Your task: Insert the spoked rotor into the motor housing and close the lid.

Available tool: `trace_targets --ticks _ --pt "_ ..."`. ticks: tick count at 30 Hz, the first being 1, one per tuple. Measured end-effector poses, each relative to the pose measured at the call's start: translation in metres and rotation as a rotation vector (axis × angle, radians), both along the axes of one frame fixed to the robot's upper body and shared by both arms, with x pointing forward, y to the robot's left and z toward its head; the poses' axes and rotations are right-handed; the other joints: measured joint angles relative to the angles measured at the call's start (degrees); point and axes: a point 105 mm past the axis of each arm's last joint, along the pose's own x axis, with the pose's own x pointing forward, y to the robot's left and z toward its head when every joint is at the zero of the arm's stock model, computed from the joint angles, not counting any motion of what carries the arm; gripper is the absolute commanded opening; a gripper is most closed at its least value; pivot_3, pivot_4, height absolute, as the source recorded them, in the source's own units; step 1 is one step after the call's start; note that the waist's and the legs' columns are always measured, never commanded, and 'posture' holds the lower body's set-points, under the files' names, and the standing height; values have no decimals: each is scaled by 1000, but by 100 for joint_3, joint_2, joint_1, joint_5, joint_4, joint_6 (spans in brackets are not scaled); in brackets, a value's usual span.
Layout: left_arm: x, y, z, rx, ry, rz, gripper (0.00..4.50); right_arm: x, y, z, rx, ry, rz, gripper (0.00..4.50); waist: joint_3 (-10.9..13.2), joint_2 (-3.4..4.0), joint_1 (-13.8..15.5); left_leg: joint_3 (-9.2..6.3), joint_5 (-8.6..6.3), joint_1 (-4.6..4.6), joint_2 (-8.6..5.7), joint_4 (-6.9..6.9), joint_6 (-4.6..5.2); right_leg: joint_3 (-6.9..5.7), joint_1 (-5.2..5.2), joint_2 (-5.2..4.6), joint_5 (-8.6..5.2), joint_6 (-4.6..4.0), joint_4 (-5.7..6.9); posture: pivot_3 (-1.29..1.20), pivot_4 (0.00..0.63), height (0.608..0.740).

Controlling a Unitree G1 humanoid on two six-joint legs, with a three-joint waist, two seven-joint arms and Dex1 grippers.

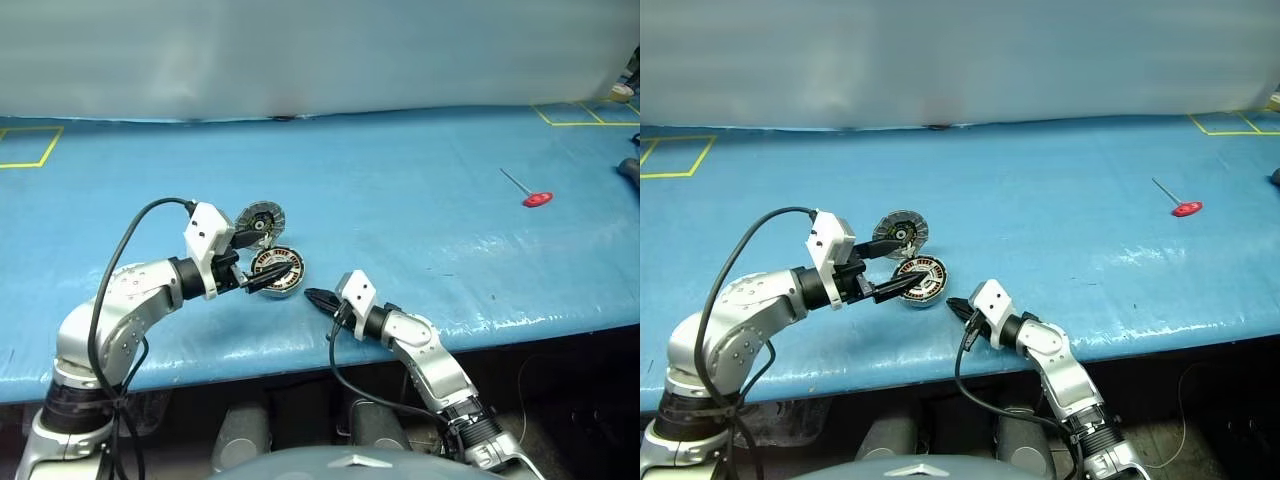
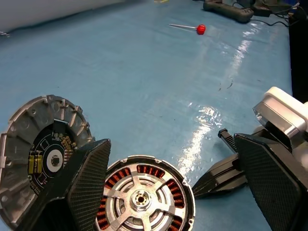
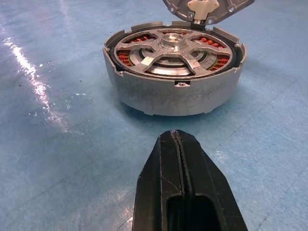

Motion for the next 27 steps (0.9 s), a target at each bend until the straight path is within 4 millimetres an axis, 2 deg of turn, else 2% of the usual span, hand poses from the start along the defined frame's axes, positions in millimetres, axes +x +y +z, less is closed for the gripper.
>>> trace_targets --ticks 3,6,11,14,17,18,21,27 --pt "-2 5 -4 12 -63 82 4461 0 -6 1 10 19 -42 0 0 0 16 1 0 1 -1 0 0 0 0 -1 0 0 1 0 150 740" --pt "-8 11 -17 74 -107 156 3856 4 -18 5 -8 25 -107 0 1 3 8 7 0 3 0 0 0 4 -2 -3 0 0 1 0 150 740" --pt "-23 6 -39 80 -96 196 2184 16 -35 32 -37 -31 -205 0 1 2 9 7 -1 2 4 -3 -1 0 -7 -2 -1 0 1 0 150 740" --pt "-28 3 -43 53 -105 221 1203 21 -33 46 -53 -53 -220 0 2 5 3 9 -1 2 3 -4 -1 1 -10 -3 -1 0 1 0 150 740" --pt "-33 0 -46 37 -123 243 165 30 -26 68 -59 -104 -213 0 2 4 -4 10 -2 2 3 -7 -1 -1 -11 -3 -1 0 0 0 150 740" --pt "-33 0 -47 36 -129 255 36 31 -23 73 -57 -113 -206 0 2 5 -3 10 -2 2 3 -9 -1 -1 -12 -3 -2 -1 0 0 150 740" --pt "-36 2 -51 10 -140 295 36 35 -5 87 -63 -145 -146 0 2 5 -4 10 -2 2 2 -17 0 -5 -14 -3 -4 -5 -3 0 150 740" --pt "-38 6 -56 45 -185 329 36 37 34 88 -61 -104 -22 0 2 5 -16 10 -2 2 2 -26 0 -8 -15 -3 -7 -9 -6 0 150 740"
